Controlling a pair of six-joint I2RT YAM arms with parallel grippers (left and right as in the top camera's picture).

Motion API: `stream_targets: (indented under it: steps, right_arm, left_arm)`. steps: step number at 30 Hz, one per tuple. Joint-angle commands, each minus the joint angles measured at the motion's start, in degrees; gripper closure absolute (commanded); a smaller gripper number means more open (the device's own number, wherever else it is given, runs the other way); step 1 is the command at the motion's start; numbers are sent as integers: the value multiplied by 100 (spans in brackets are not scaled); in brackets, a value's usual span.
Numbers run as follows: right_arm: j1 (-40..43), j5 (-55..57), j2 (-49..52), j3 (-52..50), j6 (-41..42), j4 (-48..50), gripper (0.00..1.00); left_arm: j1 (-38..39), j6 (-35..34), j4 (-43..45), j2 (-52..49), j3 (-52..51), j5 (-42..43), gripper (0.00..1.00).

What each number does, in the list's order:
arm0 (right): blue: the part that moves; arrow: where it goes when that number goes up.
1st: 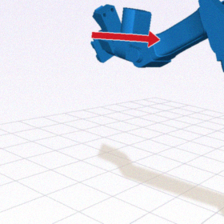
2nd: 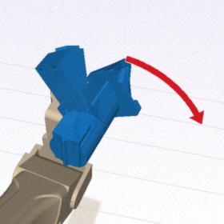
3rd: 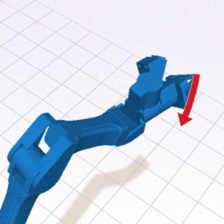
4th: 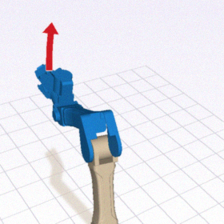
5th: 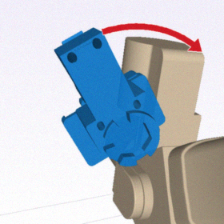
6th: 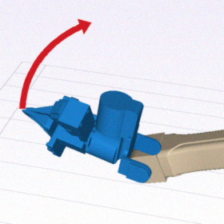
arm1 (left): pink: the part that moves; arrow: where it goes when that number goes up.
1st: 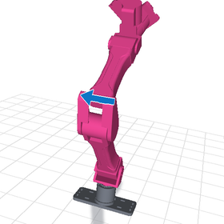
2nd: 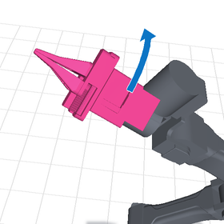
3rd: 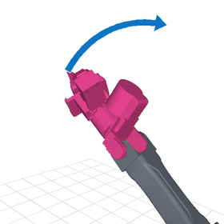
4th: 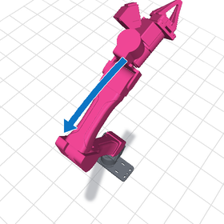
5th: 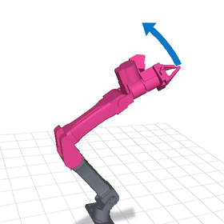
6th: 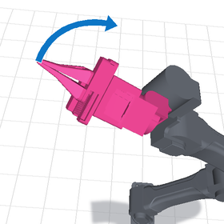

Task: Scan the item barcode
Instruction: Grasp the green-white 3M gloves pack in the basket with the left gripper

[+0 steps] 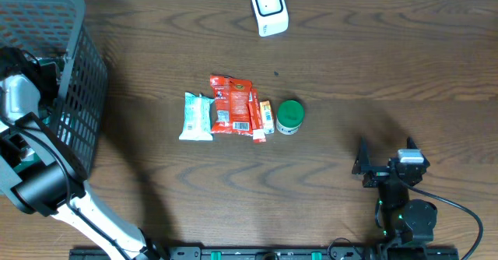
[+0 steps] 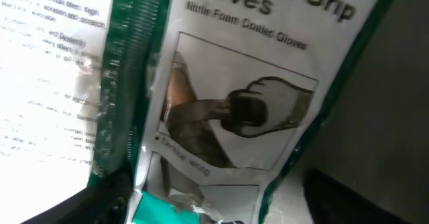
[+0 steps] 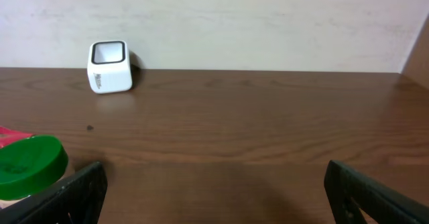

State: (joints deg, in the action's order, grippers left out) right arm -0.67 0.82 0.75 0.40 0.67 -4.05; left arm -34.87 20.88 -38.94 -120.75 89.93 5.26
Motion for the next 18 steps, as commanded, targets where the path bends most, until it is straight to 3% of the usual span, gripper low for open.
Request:
stream_targets:
  steps: [1,12,18]
  right_arm:
    - [-7,-28,0,-9,57,-22,1]
    - [-7,-28,0,-9,57,-22,1]
    - [-7,-28,0,-9,57,-22,1]
  left_arm:
    - [-17,-22,-42,-155,-105,2,14]
    - [-17,-153,28,168,-85,4,14]
    - [-20,-151,177,448,-85,0,9]
